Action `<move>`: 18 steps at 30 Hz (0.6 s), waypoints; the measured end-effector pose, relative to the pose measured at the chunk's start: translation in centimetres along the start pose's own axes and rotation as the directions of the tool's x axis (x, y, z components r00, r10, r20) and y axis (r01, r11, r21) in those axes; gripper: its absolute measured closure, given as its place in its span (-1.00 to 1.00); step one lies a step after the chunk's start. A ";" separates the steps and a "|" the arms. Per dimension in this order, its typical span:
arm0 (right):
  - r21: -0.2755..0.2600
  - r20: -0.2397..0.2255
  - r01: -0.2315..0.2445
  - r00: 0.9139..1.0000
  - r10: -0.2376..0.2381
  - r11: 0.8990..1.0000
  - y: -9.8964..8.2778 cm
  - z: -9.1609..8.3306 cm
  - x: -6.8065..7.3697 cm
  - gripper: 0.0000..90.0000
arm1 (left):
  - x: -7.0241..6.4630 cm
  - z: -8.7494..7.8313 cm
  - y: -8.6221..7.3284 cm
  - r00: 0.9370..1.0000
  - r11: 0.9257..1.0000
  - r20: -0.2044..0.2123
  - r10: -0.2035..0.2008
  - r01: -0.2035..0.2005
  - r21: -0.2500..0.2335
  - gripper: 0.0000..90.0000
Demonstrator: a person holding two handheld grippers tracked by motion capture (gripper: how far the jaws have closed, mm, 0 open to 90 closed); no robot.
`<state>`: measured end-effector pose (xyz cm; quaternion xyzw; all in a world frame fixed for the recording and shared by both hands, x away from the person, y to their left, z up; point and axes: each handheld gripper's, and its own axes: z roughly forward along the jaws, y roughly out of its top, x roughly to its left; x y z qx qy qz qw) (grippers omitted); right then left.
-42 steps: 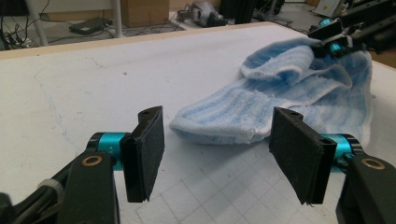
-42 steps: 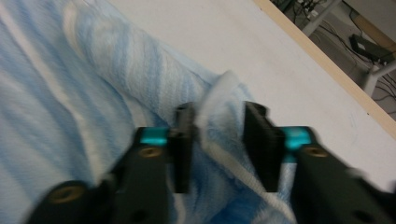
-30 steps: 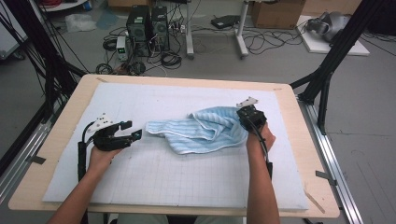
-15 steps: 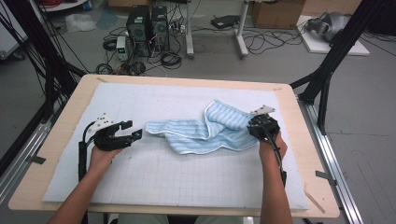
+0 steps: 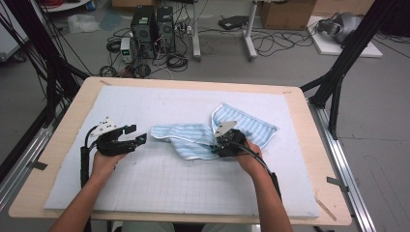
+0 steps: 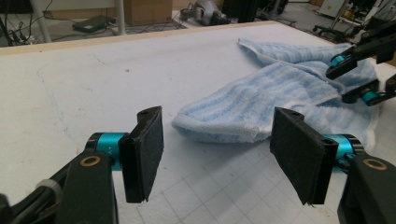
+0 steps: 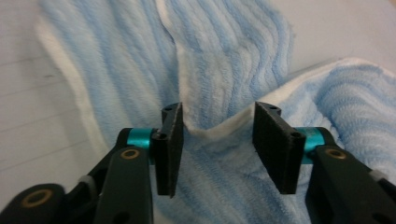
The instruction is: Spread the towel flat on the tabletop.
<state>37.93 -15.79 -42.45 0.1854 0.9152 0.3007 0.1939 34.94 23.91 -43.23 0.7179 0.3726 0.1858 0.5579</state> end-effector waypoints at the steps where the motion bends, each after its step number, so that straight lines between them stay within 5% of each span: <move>1: 0.024 0.035 0.001 0.999 -0.002 1.000 0.1 0.3 -0.3 0.57 | 0.0 0.0 0.0 1.000 1.000 0.001 -0.001 0.001 -0.001 -0.22; 3: 0.025 0.078 -0.001 0.997 -0.001 1.000 0.2 0.4 -0.7 0.81 | 0.0 0.1 0.0 1.000 1.000 0.004 0.005 -0.005 0.004 -0.22; 9: -0.034 0.160 -0.119 0.979 0.123 0.992 0.7 0.4 -2.5 0.85 | 0.0 0.1 0.0 1.000 1.000 0.004 -0.002 0.002 -0.004 -0.22; 11: -0.062 0.198 -0.188 0.960 0.197 0.980 1.1 0.8 -3.6 0.83 | 0.0 0.1 0.0 1.000 1.000 0.007 -0.001 0.001 -0.006 -0.22; 13: -0.062 0.212 -0.207 0.953 0.216 0.976 1.3 0.9 -4.0 0.83 | 0.1 0.1 0.0 1.000 1.000 0.006 -0.002 0.002 -0.006 -0.22; 14: -0.055 0.241 -0.250 0.936 0.256 0.967 1.6 1.4 -4.6 0.83 | 0.1 0.1 0.0 1.000 1.000 0.008 -0.002 0.002 -0.006 -0.22; 15: -0.055 0.241 -0.250 0.936 0.256 0.967 1.6 1.4 -4.6 0.83 | 0.1 0.1 0.0 1.000 1.000 0.008 -0.002 0.002 -0.005 -0.22; 18: -0.040 0.308 -0.324 0.896 0.320 0.945 2.1 2.5 -5.8 0.83 | 0.0 0.1 0.0 1.000 1.000 0.010 -0.005 0.005 -0.008 -0.22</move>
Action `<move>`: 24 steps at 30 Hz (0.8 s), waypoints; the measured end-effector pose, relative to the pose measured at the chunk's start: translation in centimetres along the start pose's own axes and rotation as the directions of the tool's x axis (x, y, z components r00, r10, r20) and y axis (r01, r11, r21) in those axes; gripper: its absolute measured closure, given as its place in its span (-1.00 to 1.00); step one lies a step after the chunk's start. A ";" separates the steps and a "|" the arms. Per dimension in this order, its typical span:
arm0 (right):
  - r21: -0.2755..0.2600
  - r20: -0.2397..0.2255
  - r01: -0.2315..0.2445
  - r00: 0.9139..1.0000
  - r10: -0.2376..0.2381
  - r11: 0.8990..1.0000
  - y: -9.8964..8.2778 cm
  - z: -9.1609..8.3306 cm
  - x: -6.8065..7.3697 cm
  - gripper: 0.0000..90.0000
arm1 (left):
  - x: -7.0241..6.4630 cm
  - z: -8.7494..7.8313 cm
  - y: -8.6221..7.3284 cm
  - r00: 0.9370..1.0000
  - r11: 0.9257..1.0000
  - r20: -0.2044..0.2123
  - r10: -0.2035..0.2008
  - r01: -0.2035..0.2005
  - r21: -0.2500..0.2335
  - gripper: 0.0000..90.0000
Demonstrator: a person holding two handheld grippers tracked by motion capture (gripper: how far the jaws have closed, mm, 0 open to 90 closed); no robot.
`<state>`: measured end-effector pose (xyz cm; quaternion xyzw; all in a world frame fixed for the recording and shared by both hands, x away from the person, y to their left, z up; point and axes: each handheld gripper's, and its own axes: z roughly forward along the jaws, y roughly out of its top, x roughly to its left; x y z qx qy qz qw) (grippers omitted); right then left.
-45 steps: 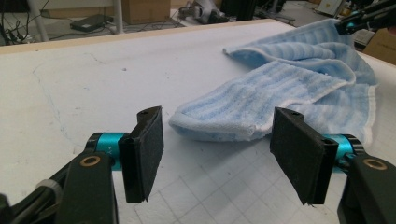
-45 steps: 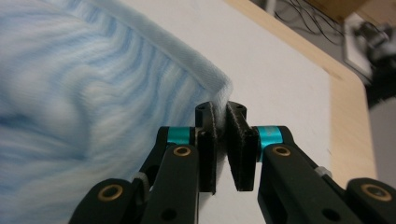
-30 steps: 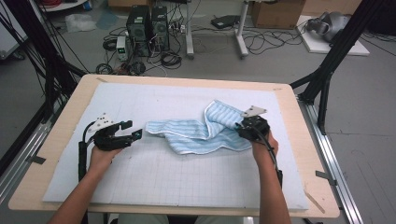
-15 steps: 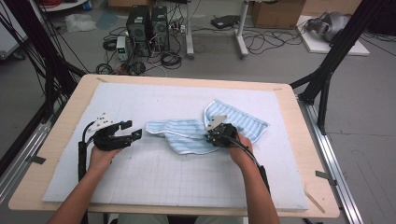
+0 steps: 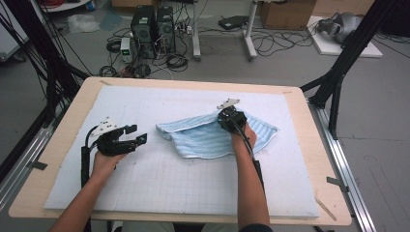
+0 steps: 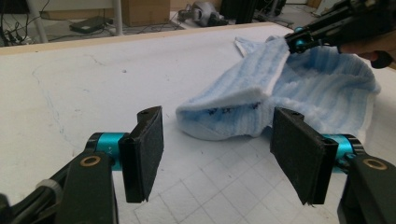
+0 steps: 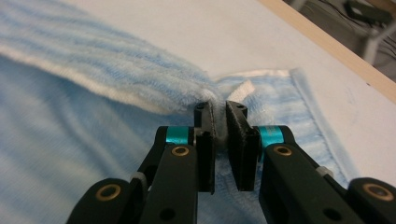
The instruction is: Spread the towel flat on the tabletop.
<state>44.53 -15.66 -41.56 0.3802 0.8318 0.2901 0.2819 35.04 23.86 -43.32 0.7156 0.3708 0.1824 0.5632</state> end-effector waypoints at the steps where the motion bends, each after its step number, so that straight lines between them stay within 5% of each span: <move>1: 0.012 0.020 -0.019 1.000 0.019 1.000 0.2 0.3 0.0 0.82 | 0.0 0.0 0.0 1.000 1.000 0.002 0.000 0.000 0.002 -0.22; 4: 0.051 0.047 -0.044 0.998 0.042 0.998 0.5 1.2 0.1 0.72 | 0.1 0.0 0.0 1.000 1.000 0.005 -0.001 0.001 0.002 -0.22; 6: 0.031 0.026 -0.074 0.997 0.073 0.997 0.6 1.2 0.5 0.44 | 0.2 0.0 0.0 1.000 1.000 0.005 -0.007 0.007 -0.003 -0.22; 8: -0.026 -0.034 -0.131 0.991 0.130 0.991 0.8 0.7 0.8 0.12 | 0.2 0.0 -0.1 1.000 1.000 0.003 -0.008 0.008 -0.005 -0.22; 10: -0.052 -0.072 -0.155 0.986 0.151 0.987 0.8 0.4 1.1 0.10 | 0.2 0.0 -0.1 1.000 1.000 0.004 -0.009 0.009 -0.002 -0.22; 11: -0.103 -0.125 -0.146 0.983 0.133 0.984 0.9 -0.5 2.0 0.07 | 0.2 0.0 -0.1 1.000 1.000 0.006 -0.007 0.007 0.000 -0.22; 15: -0.144 -0.196 -0.130 0.975 0.100 0.981 0.9 -1.5 3.6 0.00 | 0.1 0.0 0.0 1.000 1.000 0.002 0.003 -0.003 0.001 -0.22; 16: -0.156 -0.262 -0.138 0.960 0.093 0.978 0.9 -2.0 4.8 -0.10 | 0.2 -0.1 0.0 1.000 1.000 0.009 0.001 -0.001 -0.012 -0.22; 19: -0.181 -0.337 -0.160 0.937 0.091 0.970 0.8 -2.5 6.0 -0.12 | 0.3 -0.3 0.0 1.000 1.000 0.008 -0.004 0.004 -0.025 -0.22; 24: -0.162 -0.407 -0.131 0.912 0.055 0.978 0.1 -2.5 8.4 -0.15 | 0.6 -0.6 0.1 1.000 0.999 0.000 -0.014 0.014 -0.037 -0.22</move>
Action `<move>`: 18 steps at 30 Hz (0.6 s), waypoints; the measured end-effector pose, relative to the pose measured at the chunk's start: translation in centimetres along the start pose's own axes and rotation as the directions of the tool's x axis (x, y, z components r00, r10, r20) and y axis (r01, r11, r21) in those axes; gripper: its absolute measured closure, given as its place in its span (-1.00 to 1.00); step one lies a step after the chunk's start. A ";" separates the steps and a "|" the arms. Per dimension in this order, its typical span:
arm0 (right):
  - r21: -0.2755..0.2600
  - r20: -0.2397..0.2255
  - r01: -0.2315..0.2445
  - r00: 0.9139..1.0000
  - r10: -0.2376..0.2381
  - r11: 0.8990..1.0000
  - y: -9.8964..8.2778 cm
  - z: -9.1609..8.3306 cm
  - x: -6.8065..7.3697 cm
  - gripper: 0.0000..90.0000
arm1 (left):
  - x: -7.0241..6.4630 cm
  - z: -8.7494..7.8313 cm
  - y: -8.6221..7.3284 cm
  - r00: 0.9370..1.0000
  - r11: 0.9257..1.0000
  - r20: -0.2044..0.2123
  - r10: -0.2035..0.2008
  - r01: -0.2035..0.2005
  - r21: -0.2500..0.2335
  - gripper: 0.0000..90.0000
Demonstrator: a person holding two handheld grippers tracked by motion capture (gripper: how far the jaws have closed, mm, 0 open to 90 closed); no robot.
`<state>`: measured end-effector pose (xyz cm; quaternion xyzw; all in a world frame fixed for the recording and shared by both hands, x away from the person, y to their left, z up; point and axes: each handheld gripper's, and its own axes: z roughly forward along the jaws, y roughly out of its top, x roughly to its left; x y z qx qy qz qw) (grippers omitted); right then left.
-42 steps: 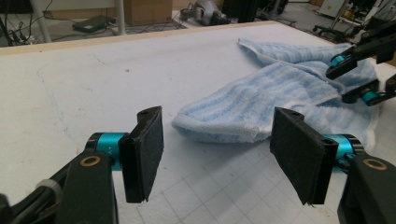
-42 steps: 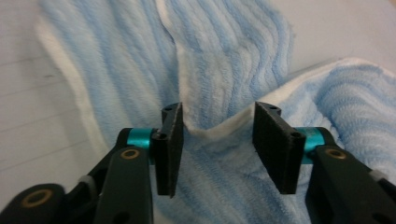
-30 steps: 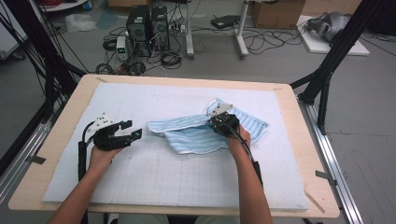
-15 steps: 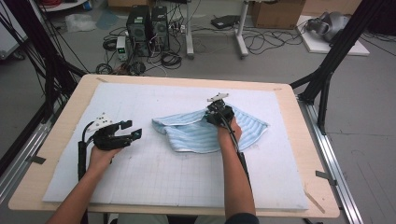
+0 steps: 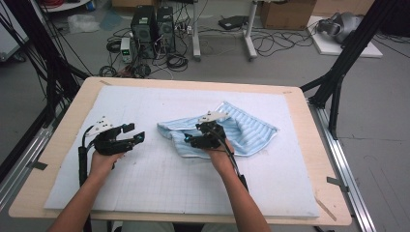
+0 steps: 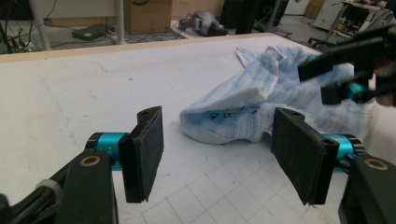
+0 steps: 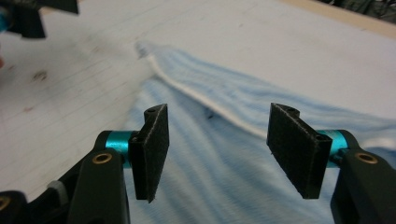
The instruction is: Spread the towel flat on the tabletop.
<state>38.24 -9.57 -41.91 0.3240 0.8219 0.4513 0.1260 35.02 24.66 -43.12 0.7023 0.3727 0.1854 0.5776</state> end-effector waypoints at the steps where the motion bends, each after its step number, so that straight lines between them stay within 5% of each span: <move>1: 0.000 0.000 0.000 1.000 0.000 1.000 0.0 0.0 0.0 -0.15 | 0.0 0.0 0.0 1.000 1.000 -0.004 -0.002 0.002 -0.002 -0.22; 8: 0.163 -0.117 0.125 0.987 -0.107 0.979 -1.3 2.9 3.0 0.27 | 0.2 -0.2 0.1 1.000 1.000 -0.011 -0.003 0.003 -0.001 -0.22; 9: 0.163 -0.117 0.125 0.987 -0.107 0.979 -1.3 2.9 3.0 0.27 | 0.2 -0.2 0.1 1.000 1.000 -0.012 -0.002 0.002 -0.001 -0.22; 12: 0.176 -0.137 0.117 0.986 -0.094 0.977 -1.2 2.5 2.6 0.76 | 0.2 -0.3 0.1 1.000 1.000 -0.010 -0.006 0.006 0.000 -0.22; 18: 0.175 -0.237 0.125 0.968 -0.081 0.977 -1.9 1.4 2.6 0.85 | 0.1 -0.3 0.1 1.000 1.000 -0.011 -0.005 0.005 -0.004 -0.22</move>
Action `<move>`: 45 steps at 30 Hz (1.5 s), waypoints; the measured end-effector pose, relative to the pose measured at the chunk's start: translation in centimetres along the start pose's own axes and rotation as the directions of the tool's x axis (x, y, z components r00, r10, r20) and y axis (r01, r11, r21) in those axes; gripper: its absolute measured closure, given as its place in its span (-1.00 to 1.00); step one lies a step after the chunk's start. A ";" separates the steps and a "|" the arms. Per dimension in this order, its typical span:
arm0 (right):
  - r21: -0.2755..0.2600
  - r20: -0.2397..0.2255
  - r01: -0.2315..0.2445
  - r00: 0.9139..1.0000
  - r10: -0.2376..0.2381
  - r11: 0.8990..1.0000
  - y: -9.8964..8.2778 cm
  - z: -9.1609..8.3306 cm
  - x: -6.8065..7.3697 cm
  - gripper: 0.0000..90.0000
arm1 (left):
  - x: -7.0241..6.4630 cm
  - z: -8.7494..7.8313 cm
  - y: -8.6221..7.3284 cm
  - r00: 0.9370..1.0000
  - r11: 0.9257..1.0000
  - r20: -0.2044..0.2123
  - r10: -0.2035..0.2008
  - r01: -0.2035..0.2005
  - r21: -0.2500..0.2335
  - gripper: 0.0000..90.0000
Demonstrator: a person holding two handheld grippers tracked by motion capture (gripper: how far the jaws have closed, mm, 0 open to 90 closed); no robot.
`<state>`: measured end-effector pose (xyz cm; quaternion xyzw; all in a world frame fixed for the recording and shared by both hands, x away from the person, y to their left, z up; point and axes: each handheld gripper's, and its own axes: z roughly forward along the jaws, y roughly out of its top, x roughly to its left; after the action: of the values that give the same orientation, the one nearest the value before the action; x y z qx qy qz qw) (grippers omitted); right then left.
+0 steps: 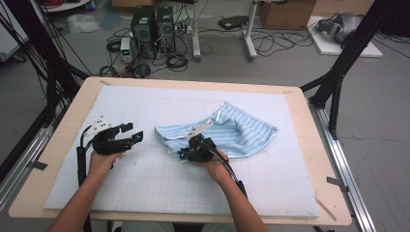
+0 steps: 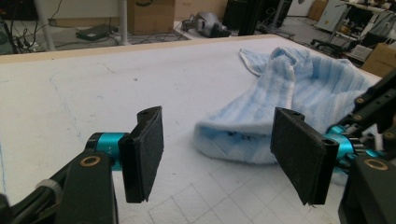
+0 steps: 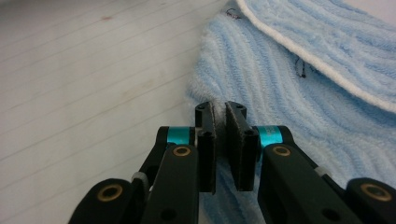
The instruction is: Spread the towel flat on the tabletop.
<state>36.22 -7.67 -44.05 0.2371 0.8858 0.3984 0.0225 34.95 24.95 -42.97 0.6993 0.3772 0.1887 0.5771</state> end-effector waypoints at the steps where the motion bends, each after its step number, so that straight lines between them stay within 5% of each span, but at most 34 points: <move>1: -0.001 -0.016 0.005 1.000 -0.005 1.000 -0.3 -0.2 0.2 0.85 | 0.0 0.0 0.0 1.000 1.000 0.000 0.001 -0.001 -0.001 -0.22; 2: 0.003 -0.054 0.021 0.998 -0.021 1.000 -1.0 -0.8 0.6 0.84 | -0.1 0.0 0.1 1.000 1.000 0.002 0.007 -0.007 0.002 -0.22; 8: 0.029 -0.109 0.069 0.992 -0.065 0.997 -3.5 -3.3 1.6 0.83 | -0.4 0.2 0.1 1.000 1.000 0.007 0.020 -0.020 0.011 -0.22; 19: 0.037 -0.109 0.068 0.992 -0.064 0.997 -7.2 -7.6 2.2 0.78 | -1.0 0.8 0.0 0.999 0.998 0.032 0.035 -0.036 0.042 -0.22; 24: -0.073 -0.111 -0.050 0.993 0.042 0.996 -8.6 -9.9 1.6 0.36 | -1.7 1.6 -0.1 0.997 0.998 0.072 0.030 -0.035 0.058 -0.18; 26: -0.143 -0.094 -0.093 0.992 0.080 0.985 -9.0 -10.9 1.1 0.20 | -2.2 2.1 0.1 0.995 0.997 0.088 0.039 -0.044 0.063 -0.15; 27: -0.196 -0.041 -0.135 0.991 0.129 0.971 -9.4 -11.8 0.5 0.11 | -2.5 2.4 0.2 0.994 0.996 0.101 0.045 -0.052 0.068 -0.13; 29: -0.214 -0.002 -0.142 0.989 0.145 0.967 -9.5 -12.2 0.1 0.08 | -3.2 3.2 0.4 0.991 0.996 0.122 0.056 -0.065 0.069 -0.13; 30: -0.222 0.059 -0.145 0.985 0.162 0.964 -9.7 -12.5 -0.2 0.04 | -3.5 3.6 0.6 0.990 0.995 0.131 0.058 -0.068 0.070 -0.13; 31: -0.241 0.162 -0.169 0.964 0.212 0.956 -10.2 -13.1 -0.8 0.03 | -3.8 4.2 0.7 0.988 0.995 0.147 0.054 -0.065 0.071 -0.13; 32: -0.261 0.202 -0.179 0.951 0.235 0.949 -10.5 -13.4 -1.1 0.03 | -4.1 4.8 0.7 0.987 0.996 0.155 0.054 -0.065 0.069 -0.13; 33: -0.261 0.202 -0.179 0.951 0.235 0.949 -10.5 -13.4 -1.1 0.03 | -4.4 5.4 0.9 0.985 0.995 0.164 0.056 -0.070 0.077 -0.13; 34: -0.291 0.249 -0.206 0.927 0.281 0.935 -11.1 -14.0 -1.4 0.04 | -4.7 6.0 1.0 0.983 0.993 0.174 0.063 -0.079 0.087 -0.13; 35: -0.291 0.249 -0.206 0.927 0.281 0.935 -11.1 -14.0 -1.4 0.04 | -5.0 6.6 1.2 0.981 0.992 0.183 0.066 -0.084 0.094 -0.13; 36: -0.309 0.288 -0.209 0.909 0.301 0.928 -11.6 -14.5 -1.7 0.06 | -5.4 7.2 1.4 0.979 0.992 0.189 0.073 -0.091 0.090 -0.11; 38: -0.315 0.305 -0.208 0.902 0.307 0.926 -11.8 -14.8 -1.7 0.09 | -6.1 8.3 1.7 0.973 0.990 0.218 0.074 -0.098 0.101 -0.10; 39: -0.325 0.341 -0.216 0.881 0.327 0.921 -12.1 -15.3 -1.9 0.11 | -6.5 8.9 1.9 0.970 0.989 0.231 0.080 -0.106 0.103 -0.08; 40: -0.325 0.341 -0.216 0.881 0.327 0.921 -12.1 -15.3 -1.9 0.11 | -7.0 9.5 2.1 0.966 0.988 0.242 0.088 -0.116 0.103 -0.08; 42: -0.345 0.362 -0.242 0.857 0.366 0.907 -12.7 -15.9 -2.3 0.11 | -7.9 10.7 2.2 0.956 0.985 0.282 0.085 -0.123 0.121 -0.01; 45: -0.351 0.364 -0.255 0.849 0.383 0.901 -13.1 -16.1 -2.5 0.11 | -9.3 12.5 1.8 0.944 0.979 0.321 0.081 -0.135 0.151 0.03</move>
<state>29.47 -27.35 -42.83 0.4573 0.7387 0.4605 0.1820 38.27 9.66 -42.91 0.7871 0.2565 0.0737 0.5561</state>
